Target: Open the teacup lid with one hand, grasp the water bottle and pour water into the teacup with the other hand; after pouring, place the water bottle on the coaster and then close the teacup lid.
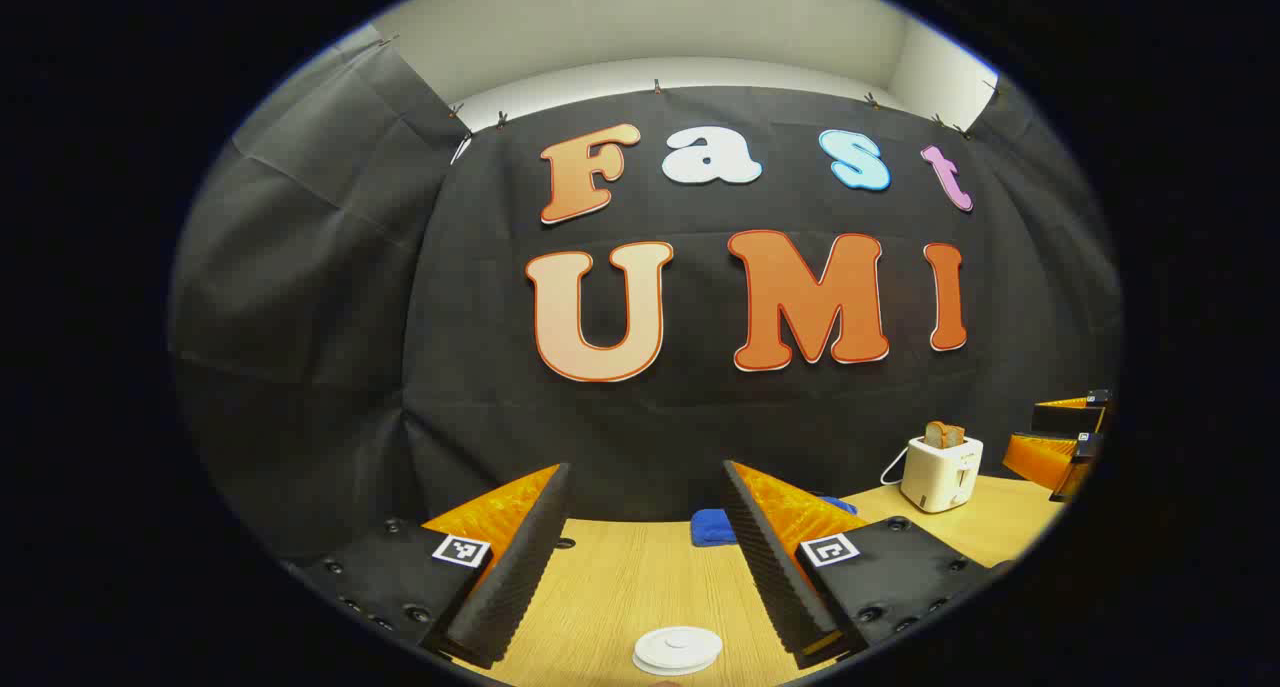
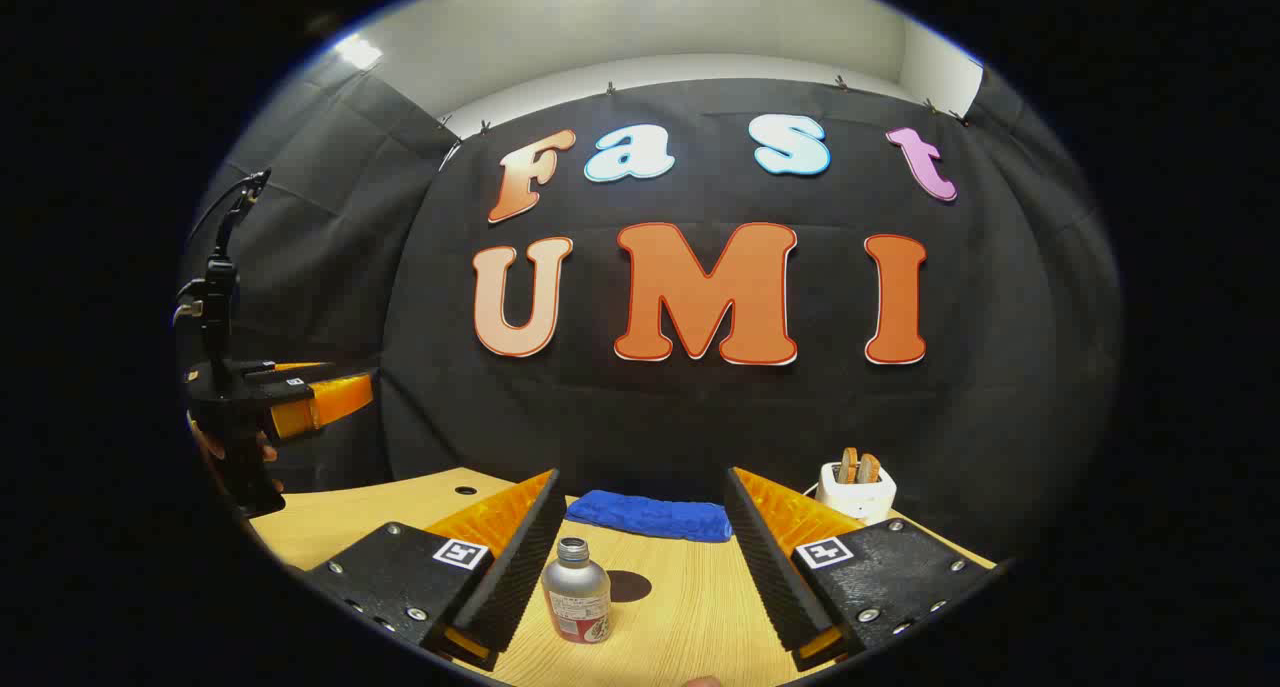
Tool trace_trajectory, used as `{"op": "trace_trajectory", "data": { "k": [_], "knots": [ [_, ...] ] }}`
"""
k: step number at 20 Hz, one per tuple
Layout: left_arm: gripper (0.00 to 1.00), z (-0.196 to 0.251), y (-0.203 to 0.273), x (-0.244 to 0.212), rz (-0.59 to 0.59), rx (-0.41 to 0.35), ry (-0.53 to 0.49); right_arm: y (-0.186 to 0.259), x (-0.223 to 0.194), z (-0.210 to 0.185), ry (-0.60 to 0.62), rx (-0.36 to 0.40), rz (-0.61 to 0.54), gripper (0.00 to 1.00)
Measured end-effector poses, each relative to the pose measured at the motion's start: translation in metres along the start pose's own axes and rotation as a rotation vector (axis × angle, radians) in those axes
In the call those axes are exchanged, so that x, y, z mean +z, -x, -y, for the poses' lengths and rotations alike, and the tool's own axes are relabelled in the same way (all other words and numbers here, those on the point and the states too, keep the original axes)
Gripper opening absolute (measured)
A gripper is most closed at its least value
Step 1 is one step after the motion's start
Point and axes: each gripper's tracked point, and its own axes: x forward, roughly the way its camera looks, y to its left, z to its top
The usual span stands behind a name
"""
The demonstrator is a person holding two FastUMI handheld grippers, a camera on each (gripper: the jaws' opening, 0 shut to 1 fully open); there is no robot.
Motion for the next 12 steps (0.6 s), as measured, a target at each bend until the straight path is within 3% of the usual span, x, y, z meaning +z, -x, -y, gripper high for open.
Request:
{"op": "trace_trajectory", "data": {
  "k": [1, 4, 12],
  "knots": [
    [1.0, 0.0009, 0.0, 0.0003, 0.001, -0.002, 0.001, -0.0001, 0.0011, -0.0006, 0.0, 0.002, 0.001, 0.96],
    [0.94, 0.0028, 0.0003, 0.0008, 0.0, -0.01, 0.003, -0.0012, 0.0026, -0.0036, -0.003, 0.011, 0.003, 0.96],
    [0.94, 0.0007, -0.001, 0.0031, 0.003, -0.001, -0.008, -0.002, 0.004, -0.0054, -0.001, 0.02, 0.004, 0.96]
  ]
}}
